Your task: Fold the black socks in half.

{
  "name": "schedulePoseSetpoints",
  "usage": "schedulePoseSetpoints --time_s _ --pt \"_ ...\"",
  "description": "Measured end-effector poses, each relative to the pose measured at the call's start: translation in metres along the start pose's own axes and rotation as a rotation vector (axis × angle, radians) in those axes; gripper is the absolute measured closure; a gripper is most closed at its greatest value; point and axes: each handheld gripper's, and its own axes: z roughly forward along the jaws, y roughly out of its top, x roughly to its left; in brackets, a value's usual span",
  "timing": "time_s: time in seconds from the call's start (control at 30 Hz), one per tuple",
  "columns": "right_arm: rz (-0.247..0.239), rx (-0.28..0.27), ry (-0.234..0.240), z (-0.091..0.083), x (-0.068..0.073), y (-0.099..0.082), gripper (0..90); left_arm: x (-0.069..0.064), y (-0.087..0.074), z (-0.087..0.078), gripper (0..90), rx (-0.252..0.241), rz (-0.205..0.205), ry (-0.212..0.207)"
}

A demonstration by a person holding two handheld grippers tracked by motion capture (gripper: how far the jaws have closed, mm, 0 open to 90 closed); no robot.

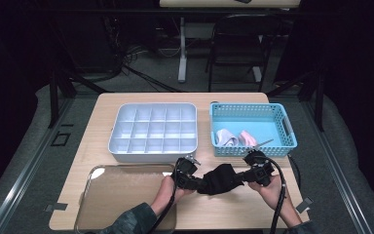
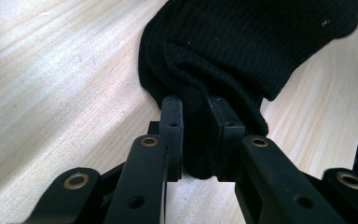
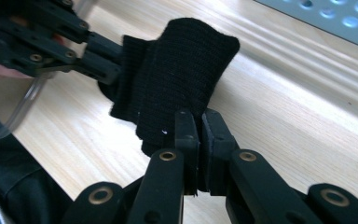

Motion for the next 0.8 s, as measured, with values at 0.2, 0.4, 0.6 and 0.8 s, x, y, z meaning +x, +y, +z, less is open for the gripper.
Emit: schedulePoseSetpoints --time_s 0.2,0.4,0.6,0.8 --pt "-0.031 -0.009 0.006 0.0 0.009 0.002 86.4 0.001 0.001 0.0 77.7 -0.003 -0.005 -0.002" --pt "-0.07 0.005 0.023 0.004 0.018 0.004 86.4 0.001 0.002 0.001 77.7 -0.002 -0.012 -0.007" --pt "-0.105 0.028 0.039 0.017 0.03 0.006 86.4 0.002 0.003 0.002 77.8 -0.003 -0.011 -0.008" --pt "-0.13 0.051 0.045 0.029 0.037 0.007 86.4 0.002 0.004 0.002 77.8 -0.002 -0.008 -0.003"
